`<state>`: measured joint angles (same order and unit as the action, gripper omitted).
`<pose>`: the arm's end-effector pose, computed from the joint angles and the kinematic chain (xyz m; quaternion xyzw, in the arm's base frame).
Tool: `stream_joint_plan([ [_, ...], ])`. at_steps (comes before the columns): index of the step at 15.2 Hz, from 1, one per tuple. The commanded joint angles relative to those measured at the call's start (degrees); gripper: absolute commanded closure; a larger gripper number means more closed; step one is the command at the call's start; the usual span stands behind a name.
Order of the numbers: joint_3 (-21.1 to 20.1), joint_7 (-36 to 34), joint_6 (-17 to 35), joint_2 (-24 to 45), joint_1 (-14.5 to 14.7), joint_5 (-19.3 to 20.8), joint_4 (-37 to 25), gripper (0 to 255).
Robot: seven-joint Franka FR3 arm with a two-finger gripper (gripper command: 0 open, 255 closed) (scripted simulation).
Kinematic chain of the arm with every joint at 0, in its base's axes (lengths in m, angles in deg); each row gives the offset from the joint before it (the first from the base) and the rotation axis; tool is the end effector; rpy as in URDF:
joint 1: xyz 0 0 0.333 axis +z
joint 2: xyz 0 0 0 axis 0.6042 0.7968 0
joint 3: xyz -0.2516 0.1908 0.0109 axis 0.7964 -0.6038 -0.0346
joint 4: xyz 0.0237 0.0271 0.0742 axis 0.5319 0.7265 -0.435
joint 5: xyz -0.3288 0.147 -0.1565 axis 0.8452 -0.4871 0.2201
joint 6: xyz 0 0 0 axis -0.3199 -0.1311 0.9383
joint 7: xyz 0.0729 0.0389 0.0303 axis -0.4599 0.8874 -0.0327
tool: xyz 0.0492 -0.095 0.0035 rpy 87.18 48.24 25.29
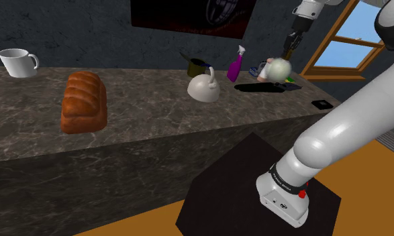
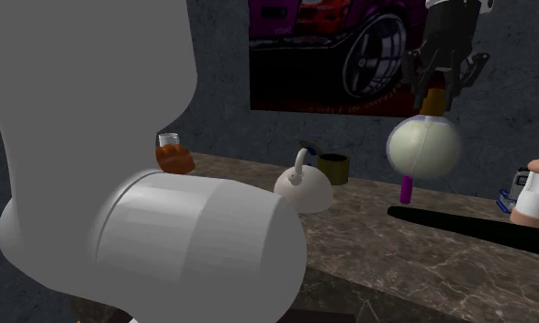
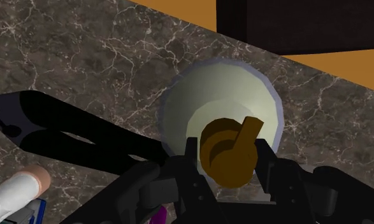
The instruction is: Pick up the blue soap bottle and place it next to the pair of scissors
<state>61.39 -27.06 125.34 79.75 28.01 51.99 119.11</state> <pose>0.3466 -0.3808 0.5830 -0.9989 0.0229 0.0276 0.0313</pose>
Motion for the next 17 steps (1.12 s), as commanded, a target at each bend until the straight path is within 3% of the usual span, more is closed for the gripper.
stream_joint_plan([
  [1,0.0,-0.1,1.7,-0.1,0.0,0.0,1.7,255],
  [17,0.7,0.1,14.0,0.5,-0.4,0.0,13.5,255],
])
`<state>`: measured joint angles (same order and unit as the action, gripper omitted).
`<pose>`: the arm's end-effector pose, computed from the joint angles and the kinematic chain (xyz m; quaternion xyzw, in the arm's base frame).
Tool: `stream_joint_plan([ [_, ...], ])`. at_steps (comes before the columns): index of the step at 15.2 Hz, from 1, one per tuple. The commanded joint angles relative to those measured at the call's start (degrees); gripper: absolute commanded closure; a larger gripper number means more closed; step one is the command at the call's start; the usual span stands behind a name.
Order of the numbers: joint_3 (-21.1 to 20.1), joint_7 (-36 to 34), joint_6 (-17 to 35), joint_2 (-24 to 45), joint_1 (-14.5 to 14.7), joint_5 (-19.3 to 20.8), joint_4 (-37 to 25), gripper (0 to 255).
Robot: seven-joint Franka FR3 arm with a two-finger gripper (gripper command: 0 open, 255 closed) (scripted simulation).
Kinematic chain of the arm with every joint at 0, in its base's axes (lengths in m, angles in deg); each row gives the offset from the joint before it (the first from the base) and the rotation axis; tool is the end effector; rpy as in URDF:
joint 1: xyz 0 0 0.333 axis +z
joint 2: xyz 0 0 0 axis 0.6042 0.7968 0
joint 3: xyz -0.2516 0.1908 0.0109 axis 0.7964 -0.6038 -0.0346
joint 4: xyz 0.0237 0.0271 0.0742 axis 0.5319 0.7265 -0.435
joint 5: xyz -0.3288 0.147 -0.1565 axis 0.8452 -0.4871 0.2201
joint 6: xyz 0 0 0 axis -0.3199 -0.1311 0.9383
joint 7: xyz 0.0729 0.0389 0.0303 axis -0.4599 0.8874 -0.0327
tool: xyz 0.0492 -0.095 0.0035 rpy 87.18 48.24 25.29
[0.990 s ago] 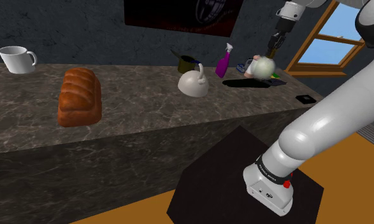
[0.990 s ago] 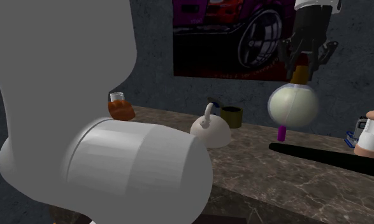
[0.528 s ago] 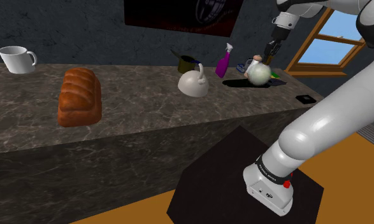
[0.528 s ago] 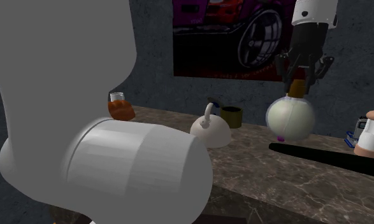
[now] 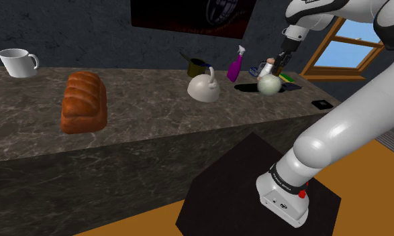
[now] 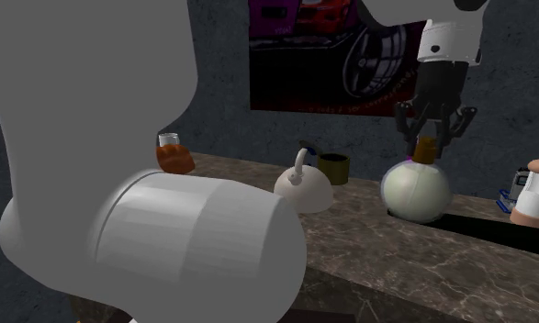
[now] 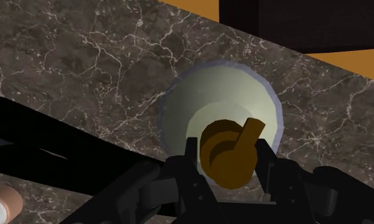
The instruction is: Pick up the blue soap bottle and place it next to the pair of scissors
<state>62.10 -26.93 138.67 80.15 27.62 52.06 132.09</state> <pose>0.3469 -0.3815 0.4917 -0.9989 0.0228 0.0275 0.0313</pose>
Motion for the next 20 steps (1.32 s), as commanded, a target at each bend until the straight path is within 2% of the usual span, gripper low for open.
stream_joint_plan([
  [1,0.1,0.0,1.5,0.3,0.0,-0.1,1.2,255],
  [16,1.2,2.1,13.4,4.8,-0.2,-2.6,9.3,255],
  [20,1.2,2.1,13.4,4.8,-0.2,-2.6,9.3,255],
])
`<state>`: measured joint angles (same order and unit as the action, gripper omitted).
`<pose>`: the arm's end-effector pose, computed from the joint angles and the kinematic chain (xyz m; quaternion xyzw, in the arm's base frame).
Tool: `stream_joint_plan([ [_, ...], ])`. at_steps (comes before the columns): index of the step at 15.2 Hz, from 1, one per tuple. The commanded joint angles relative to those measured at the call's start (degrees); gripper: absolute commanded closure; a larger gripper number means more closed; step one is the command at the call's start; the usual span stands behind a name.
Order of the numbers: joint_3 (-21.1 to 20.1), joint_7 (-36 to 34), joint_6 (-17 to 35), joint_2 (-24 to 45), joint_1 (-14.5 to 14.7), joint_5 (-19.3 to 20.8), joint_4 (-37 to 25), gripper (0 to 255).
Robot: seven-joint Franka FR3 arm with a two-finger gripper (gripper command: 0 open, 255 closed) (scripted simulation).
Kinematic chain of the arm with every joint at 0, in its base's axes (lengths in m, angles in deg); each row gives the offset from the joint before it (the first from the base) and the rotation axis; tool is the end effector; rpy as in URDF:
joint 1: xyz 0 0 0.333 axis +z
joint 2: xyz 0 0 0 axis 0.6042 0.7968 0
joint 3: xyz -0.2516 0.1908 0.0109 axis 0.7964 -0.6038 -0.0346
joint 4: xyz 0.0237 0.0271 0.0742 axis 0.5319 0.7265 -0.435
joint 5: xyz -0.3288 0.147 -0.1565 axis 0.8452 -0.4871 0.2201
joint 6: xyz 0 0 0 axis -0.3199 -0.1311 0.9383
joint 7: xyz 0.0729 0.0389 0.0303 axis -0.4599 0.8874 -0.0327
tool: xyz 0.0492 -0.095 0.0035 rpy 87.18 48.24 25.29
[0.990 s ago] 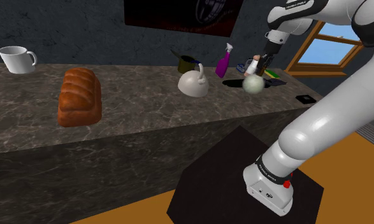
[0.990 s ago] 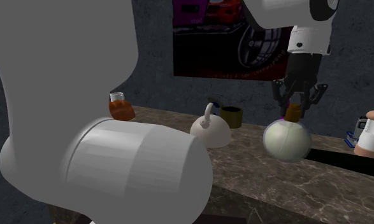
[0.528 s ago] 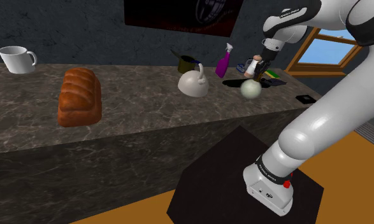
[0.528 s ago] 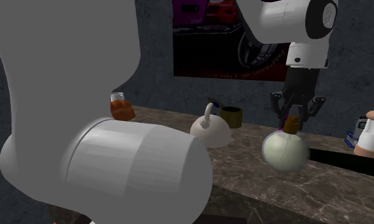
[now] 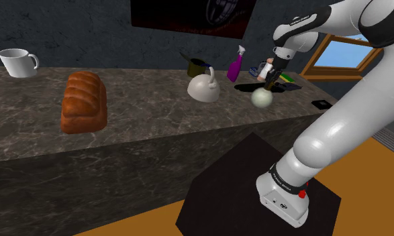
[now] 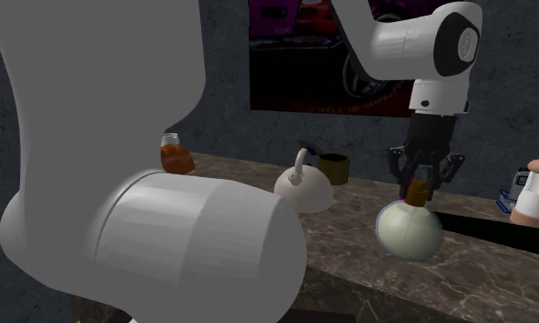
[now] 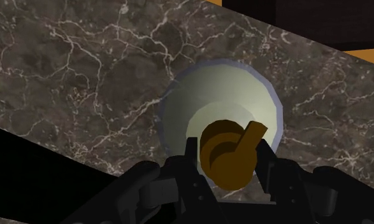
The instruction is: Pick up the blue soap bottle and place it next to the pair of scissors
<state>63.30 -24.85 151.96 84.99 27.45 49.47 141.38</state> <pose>0.3477 -0.3809 0.4006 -0.9989 0.0228 0.0274 0.0312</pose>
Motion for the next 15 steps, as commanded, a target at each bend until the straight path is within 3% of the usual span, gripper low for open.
stream_joint_plan([
  [1,0.0,0.0,0.1,0.0,0.0,0.0,0.0,255],
  [4,0.0,0.0,0.1,0.0,0.0,0.0,0.0,255],
  [5,0.0,0.0,0.1,0.0,0.0,0.0,0.0,0],
  [10,0.0,0.0,0.1,0.0,0.0,0.0,0.0,0],
  [15,-0.5,-1.0,-7.3,-2.3,0.1,1.3,-5.4,0],
])
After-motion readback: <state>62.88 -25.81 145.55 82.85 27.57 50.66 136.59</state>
